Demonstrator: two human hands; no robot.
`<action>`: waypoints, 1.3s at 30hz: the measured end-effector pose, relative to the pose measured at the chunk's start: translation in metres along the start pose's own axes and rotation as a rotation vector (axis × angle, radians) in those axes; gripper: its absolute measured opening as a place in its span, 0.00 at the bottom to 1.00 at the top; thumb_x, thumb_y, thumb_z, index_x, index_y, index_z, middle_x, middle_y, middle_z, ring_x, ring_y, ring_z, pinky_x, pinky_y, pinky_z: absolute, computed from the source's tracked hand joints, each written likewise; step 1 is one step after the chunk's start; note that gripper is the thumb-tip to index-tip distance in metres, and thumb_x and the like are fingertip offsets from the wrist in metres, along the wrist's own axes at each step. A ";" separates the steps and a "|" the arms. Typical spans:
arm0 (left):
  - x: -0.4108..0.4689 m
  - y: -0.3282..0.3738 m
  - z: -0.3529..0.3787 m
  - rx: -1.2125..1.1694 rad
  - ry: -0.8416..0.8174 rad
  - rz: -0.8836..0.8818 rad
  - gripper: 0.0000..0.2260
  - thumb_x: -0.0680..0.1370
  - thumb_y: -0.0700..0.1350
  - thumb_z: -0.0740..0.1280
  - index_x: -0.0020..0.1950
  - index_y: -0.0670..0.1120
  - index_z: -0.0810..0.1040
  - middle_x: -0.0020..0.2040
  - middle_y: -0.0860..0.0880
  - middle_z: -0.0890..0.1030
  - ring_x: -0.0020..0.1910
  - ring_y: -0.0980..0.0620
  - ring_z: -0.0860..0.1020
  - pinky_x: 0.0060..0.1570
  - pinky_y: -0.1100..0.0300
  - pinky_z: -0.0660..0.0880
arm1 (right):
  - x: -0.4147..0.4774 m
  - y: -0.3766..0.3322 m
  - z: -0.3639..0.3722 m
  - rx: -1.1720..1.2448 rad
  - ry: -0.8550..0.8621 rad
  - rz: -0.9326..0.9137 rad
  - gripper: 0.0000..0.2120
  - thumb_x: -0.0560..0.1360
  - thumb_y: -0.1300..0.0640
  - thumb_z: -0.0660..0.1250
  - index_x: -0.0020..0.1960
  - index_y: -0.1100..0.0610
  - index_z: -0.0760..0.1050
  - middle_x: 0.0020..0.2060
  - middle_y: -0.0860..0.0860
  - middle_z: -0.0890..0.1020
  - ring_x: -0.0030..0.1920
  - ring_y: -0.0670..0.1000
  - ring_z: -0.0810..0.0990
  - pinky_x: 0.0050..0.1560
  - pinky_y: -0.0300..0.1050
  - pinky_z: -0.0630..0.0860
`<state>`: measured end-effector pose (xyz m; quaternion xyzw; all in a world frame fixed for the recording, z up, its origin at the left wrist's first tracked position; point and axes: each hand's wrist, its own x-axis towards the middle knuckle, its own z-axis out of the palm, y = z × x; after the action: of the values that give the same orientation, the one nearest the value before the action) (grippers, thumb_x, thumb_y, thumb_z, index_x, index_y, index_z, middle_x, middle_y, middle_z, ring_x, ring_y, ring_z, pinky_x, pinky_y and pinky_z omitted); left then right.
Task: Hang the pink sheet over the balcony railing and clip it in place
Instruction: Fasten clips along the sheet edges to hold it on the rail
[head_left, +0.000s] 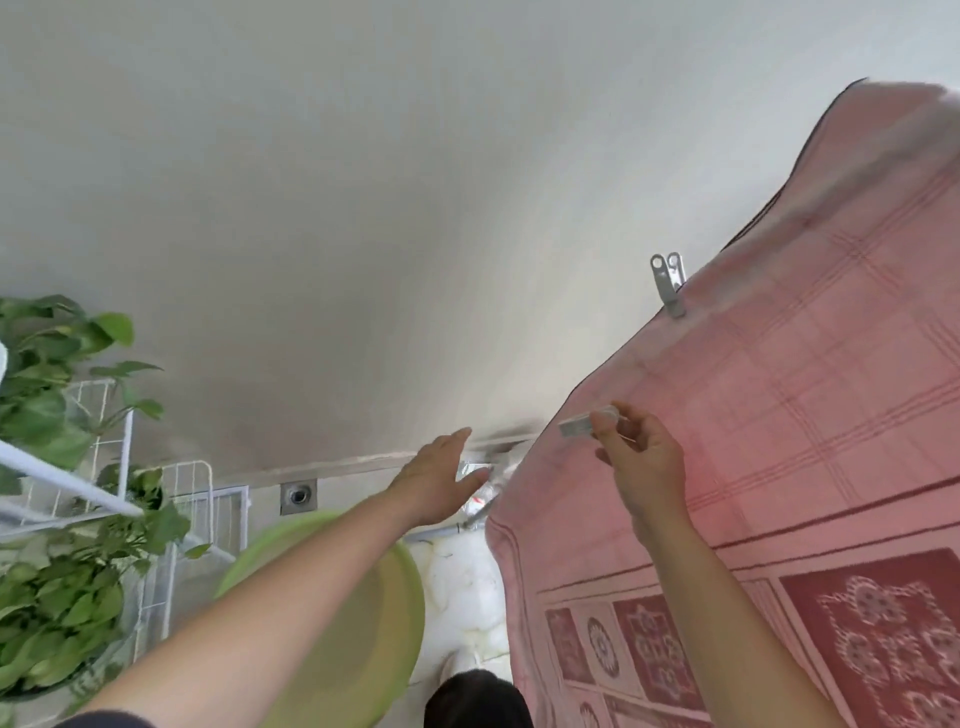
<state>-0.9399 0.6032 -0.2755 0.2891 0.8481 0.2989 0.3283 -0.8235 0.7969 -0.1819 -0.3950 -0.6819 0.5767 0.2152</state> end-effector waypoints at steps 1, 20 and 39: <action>0.013 -0.002 0.004 -0.011 -0.026 0.000 0.32 0.81 0.60 0.59 0.80 0.52 0.52 0.79 0.50 0.58 0.77 0.50 0.58 0.73 0.55 0.57 | 0.006 0.004 0.002 -0.001 0.020 0.001 0.13 0.74 0.53 0.74 0.58 0.52 0.79 0.48 0.51 0.83 0.50 0.50 0.82 0.50 0.45 0.82; 0.238 -0.021 0.129 -0.386 -0.270 0.176 0.02 0.76 0.49 0.71 0.46 0.56 0.81 0.46 0.57 0.83 0.52 0.52 0.82 0.55 0.50 0.78 | 0.058 0.102 0.022 -0.258 0.136 -0.148 0.17 0.73 0.48 0.70 0.62 0.48 0.78 0.48 0.46 0.85 0.46 0.44 0.83 0.52 0.47 0.81; 0.263 0.010 0.145 -0.943 -0.487 0.021 0.14 0.65 0.40 0.65 0.49 0.42 0.75 0.44 0.40 0.73 0.41 0.44 0.69 0.34 0.55 0.66 | 0.066 0.098 0.033 -0.330 0.096 -0.146 0.14 0.75 0.49 0.71 0.60 0.43 0.77 0.47 0.44 0.85 0.48 0.46 0.84 0.50 0.42 0.81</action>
<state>-0.9934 0.8363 -0.4567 0.1795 0.5179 0.5752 0.6072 -0.8589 0.8313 -0.2947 -0.4016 -0.7831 0.4202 0.2211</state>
